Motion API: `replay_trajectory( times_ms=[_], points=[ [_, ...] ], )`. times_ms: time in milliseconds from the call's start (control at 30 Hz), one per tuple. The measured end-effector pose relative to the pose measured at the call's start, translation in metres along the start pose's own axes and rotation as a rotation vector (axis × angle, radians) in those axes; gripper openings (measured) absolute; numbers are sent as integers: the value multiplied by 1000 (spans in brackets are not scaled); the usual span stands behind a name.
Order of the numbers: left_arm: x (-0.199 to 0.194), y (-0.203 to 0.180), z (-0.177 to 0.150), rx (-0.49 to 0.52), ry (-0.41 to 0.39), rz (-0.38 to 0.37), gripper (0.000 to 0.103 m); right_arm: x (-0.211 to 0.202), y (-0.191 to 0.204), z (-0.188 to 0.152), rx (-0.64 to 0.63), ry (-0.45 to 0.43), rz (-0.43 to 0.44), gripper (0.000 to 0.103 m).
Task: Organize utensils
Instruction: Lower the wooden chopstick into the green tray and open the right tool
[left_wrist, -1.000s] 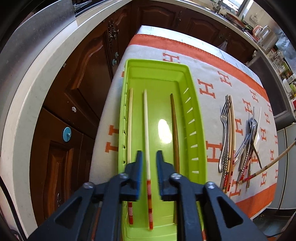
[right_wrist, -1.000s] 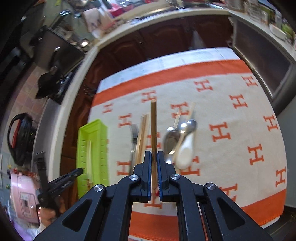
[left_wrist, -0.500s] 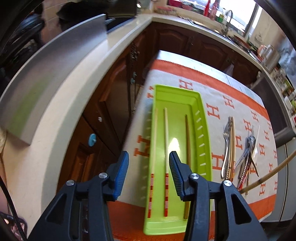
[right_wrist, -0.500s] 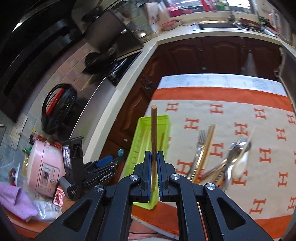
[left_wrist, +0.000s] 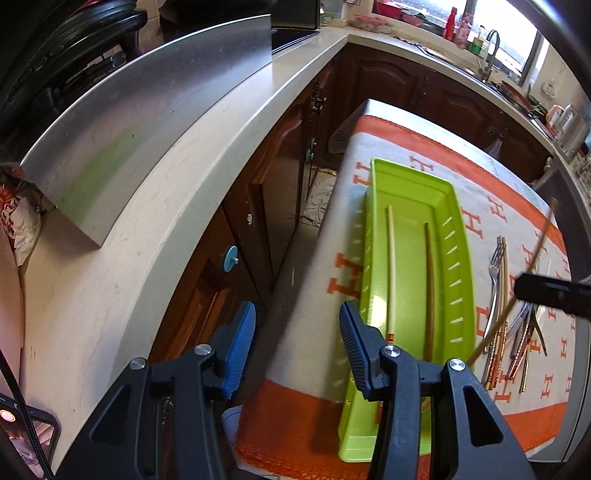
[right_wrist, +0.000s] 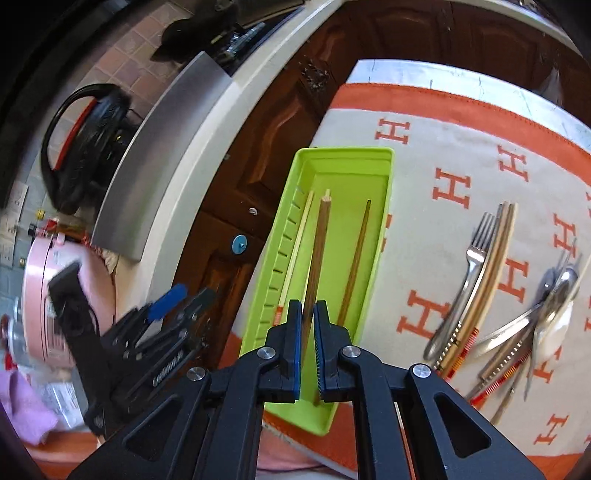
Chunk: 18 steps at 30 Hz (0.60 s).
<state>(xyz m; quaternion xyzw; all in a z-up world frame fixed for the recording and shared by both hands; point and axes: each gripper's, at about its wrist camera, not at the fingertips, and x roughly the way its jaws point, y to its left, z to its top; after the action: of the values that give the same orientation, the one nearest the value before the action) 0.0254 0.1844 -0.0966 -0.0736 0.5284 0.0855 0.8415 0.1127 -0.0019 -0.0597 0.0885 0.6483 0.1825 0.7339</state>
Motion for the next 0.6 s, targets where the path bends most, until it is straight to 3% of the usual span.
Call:
replay_trajectory(
  times_ms=[200,267,333,600],
  points=[
    [4,1,1,-6,2,17,53,37,-3,23,-13,28,-52,12],
    [4,0,1,-2,-1,24,56,46,-6,24,-6,27,-69,35],
    [4,-1,1,4,-1,31,56,49,-6,22,-10,9,-72,43],
    [5,-9,0,15,15,15,56,31,-24,4,-23,-27,-81,43]
  ],
)
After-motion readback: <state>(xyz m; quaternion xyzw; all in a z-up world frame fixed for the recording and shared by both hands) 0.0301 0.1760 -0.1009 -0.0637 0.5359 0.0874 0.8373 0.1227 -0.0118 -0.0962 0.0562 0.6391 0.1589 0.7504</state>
